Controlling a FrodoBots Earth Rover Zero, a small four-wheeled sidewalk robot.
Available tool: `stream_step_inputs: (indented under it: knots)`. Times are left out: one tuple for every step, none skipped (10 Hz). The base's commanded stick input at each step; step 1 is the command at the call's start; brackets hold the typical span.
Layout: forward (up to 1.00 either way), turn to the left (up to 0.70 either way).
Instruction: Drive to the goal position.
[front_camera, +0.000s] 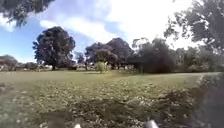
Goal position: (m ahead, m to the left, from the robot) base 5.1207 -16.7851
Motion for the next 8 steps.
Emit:
stream_step_inputs:
  knots:
    - [0.7,-0.32]
    - [0.7,-0.35]
    - [0.7,-0.35]
    - [0.7,-0.35]
    - [0.7,-0.35]
    - [0.7,-0.35]
    - [0.7,-0.31]
    - [0.7,-0.13]
